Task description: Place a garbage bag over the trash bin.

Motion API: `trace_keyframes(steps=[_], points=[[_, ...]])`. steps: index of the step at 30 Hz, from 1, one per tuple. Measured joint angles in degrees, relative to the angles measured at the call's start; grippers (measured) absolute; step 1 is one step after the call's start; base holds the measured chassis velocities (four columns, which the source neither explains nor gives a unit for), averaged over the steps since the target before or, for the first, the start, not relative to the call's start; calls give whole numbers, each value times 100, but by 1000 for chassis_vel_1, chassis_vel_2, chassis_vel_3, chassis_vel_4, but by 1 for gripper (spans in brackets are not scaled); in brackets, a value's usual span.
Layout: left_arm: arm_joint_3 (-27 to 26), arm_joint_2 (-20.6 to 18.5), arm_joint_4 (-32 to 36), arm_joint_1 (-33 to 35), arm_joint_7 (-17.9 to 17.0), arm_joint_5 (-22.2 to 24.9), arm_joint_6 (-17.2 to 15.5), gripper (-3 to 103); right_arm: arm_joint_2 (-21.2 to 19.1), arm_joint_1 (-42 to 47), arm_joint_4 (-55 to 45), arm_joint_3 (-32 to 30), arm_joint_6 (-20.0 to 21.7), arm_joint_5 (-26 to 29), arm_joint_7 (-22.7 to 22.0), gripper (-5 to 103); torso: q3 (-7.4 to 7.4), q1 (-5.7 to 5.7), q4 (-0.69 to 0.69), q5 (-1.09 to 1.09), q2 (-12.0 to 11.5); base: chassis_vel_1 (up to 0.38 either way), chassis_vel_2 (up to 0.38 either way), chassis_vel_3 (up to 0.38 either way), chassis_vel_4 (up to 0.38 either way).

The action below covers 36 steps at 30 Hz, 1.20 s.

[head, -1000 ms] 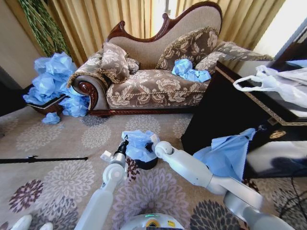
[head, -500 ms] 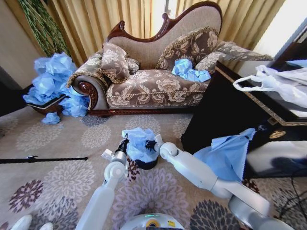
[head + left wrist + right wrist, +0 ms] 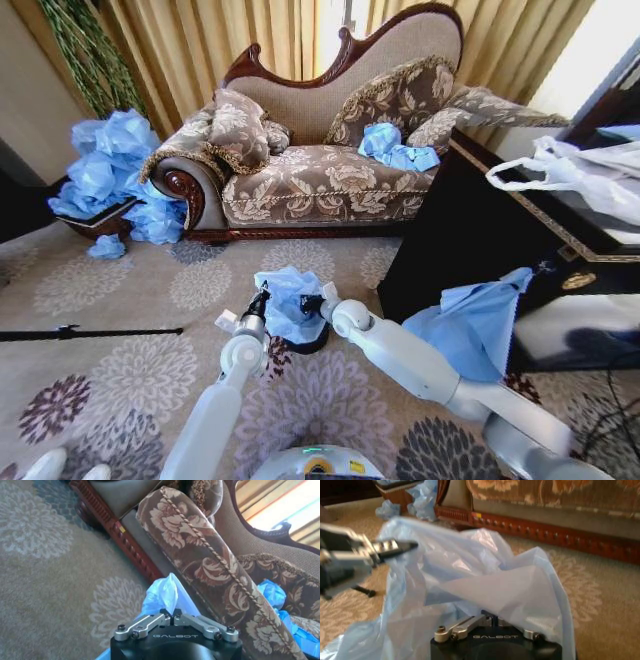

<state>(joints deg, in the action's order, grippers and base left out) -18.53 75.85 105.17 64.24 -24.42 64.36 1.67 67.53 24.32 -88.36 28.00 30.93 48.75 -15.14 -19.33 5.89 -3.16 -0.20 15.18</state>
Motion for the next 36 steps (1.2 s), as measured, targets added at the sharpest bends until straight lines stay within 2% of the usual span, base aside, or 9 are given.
trace_keyframes(steps=[12, 15, 17, 20, 22, 27, 33, 36], points=[[23, 14, -93, 214, 140, -232, -2, 0, -92, 20, -448, -322, 42, 126, -202, 0, 0, 0, 0, 0, 0, 0, 0, 0, 0], [23, 19, -95, 282, 164, -277, -6, 0, -114, 20, -513, -421, 42, 248, -246, 0, 0, 0, 0, 0, 0, 0, 0, 0, 0], [47, 43, -62, 350, 169, -319, -14, 0, -201, 30, -668, -427, 123, 593, -408, 0, 0, 0, 1, -1, 0, 0, 0, 0, 0], [81, 83, 35, 424, 166, -345, -35, 0, -313, 101, -812, -359, 246, 772, -429, 0, 0, 0, 0, 1, 0, 0, 0, 0, 0], [127, 132, 201, 562, 137, -409, -73, 0, -414, 225, -836, -300, 306, 793, -289, 0, 0, 0, -2, 0, 0, 0, 0, 0, 0], [165, 154, 530, 826, 54, -497, -205, 0, -409, 308, -777, -400, 340, 798, -203, 0, 0, 0, -1, 0, 0, 0, 0, 0, 0], [162, 86, 966, 1248, -79, -834, -411, 0, -346, 230, -859, -513, 313, 786, -178, 0, 0, 0, 0, -1, 0, 0, 0, 0, 0], [132, 52, 1095, 1316, -232, -753, -539, 0, -302, 144, -843, -513, 289, 773, -154, 0, 0, 0, 1, 0, 0, 0, 0, 0, 0]])
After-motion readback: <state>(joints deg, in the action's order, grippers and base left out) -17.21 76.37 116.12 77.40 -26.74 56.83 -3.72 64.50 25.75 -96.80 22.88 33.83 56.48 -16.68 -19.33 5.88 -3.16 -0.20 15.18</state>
